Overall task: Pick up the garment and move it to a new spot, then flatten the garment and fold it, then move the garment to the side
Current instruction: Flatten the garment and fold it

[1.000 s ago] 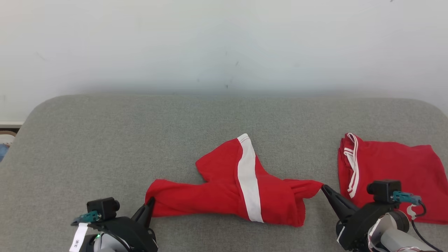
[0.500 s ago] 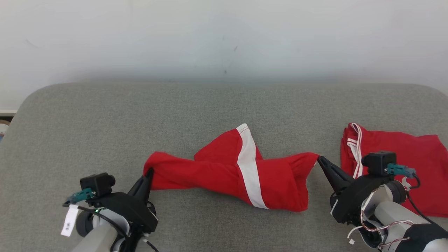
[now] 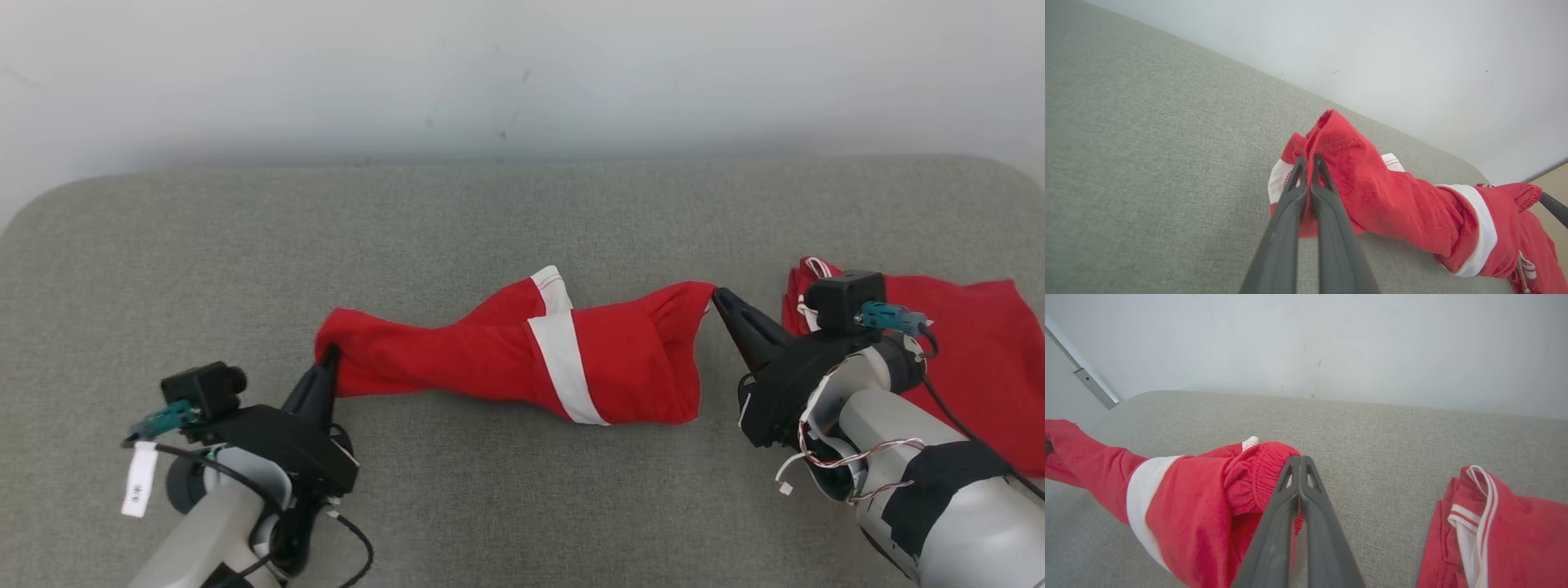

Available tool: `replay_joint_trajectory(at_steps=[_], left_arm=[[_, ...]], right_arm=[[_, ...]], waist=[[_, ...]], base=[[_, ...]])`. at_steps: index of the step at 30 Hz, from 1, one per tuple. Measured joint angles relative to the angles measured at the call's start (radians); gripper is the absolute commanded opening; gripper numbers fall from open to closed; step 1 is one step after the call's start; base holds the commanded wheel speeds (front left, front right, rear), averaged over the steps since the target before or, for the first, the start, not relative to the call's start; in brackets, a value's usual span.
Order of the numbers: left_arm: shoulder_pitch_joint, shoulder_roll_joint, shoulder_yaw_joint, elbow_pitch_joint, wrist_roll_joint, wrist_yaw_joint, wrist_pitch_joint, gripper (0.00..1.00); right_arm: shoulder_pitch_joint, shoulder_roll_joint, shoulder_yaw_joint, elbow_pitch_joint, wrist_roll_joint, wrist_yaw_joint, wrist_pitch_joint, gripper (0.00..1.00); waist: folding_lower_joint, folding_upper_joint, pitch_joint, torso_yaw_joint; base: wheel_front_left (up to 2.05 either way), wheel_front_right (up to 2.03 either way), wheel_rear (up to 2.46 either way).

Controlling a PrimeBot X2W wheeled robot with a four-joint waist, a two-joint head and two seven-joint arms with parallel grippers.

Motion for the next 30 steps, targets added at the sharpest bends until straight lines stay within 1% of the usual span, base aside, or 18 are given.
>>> replay_joint_trajectory(at_steps=[4, 9, 14, 15, 16, 17, 20, 24, 27, 28, 30], left_arm=[[-0.002, -0.026, -0.022, 0.013, 0.023, 0.001, 0.0, 0.0], [-0.003, -0.031, -0.031, 0.033, 0.032, 0.0, 0.0, 0.0], [-0.021, -0.032, -0.036, 0.06, 0.042, 0.0, 0.0, 0.0], [-0.021, -0.032, -0.035, 0.066, 0.042, 0.0, 0.0, 0.0], [-0.021, -0.031, -0.035, 0.072, 0.042, 0.001, 0.0, 0.0], [-0.021, -0.031, -0.035, 0.074, 0.042, 0.001, 0.0, 0.0], [-0.021, -0.032, -0.036, 0.082, 0.045, 0.0, -0.001, 0.0], [-0.016, -0.04, -0.042, 0.098, 0.045, 0.0, -0.001, 0.0], [0.006, -0.041, -0.047, 0.109, 0.046, 0.0, -0.001, 0.0], [0.032, -0.04, -0.048, 0.122, 0.046, -0.001, -0.001, 0.0], [0.044, -0.03, -0.049, 0.131, 0.049, 0.0, -0.001, 0.0]], right_arm=[[-0.001, 0.018, 0.01, 0.022, -0.006, 0.0, 0.0, 0.0], [-0.001, 0.015, 0.009, 0.054, -0.01, 0.001, -0.007, 0.0], [-0.008, 0.016, 0.006, 0.094, -0.011, 0.002, -0.008, 0.0], [-0.016, 0.022, 0.007, 0.107, -0.013, 0.003, -0.009, 0.25], [-0.021, 0.028, 0.006, 0.114, -0.017, 0.004, -0.009, 0.6], [-0.023, 0.032, 0.006, 0.116, -0.019, 0.005, -0.013, 1.0], [-0.023, 0.04, 0.006, 0.124, -0.02, 0.006, -0.016, 1.0], [-0.014, 0.031, 0.006, 0.128, -0.025, 0.012, -0.018, 1.0], [0.011, 0.01, 0.003, 0.125, -0.031, 0.015, -0.026, 1.0], [0.044, -0.017, -0.006, 0.123, -0.032, 0.015, -0.026, 1.0], [0.057, -0.027, -0.018, 0.119, -0.032, 0.015, -0.026, 1.0]], waist=[[0.0, 0.0, 0.023, -0.009], [0.0, 0.0, 0.042, -0.009], [0.0, 0.0001, 0.047, 0.006], [0.0, 0.0001, 0.045, 0.01], [0.0, 0.0, 0.043, 0.011], [0.0, 0.0, 0.041, 0.012], [-0.0001, 0.0, 0.037, 0.012], [-0.0001, 0.0, 0.027, 0.011], [-0.0001, 0.0, 0.015, 0.008], [-0.0001, 0.0, 0.0, 0.006], [-0.0001, 0.0, -0.012, 0.004]], base=[[0.0, 0.0, 0.0], [0.0, 0.0, 0.0], [0.0, 0.0, 0.0], [0.0, 0.0, 0.0], [0.0, 0.0, 0.0], [0.0, 0.0, 0.0], [0.0, 0.0, 0.0], [0.0, 0.0, 0.0], [0.0, 0.0, 0.0], [0.0, 0.0, 0.0], [0.0, 0.0, 0.0]])
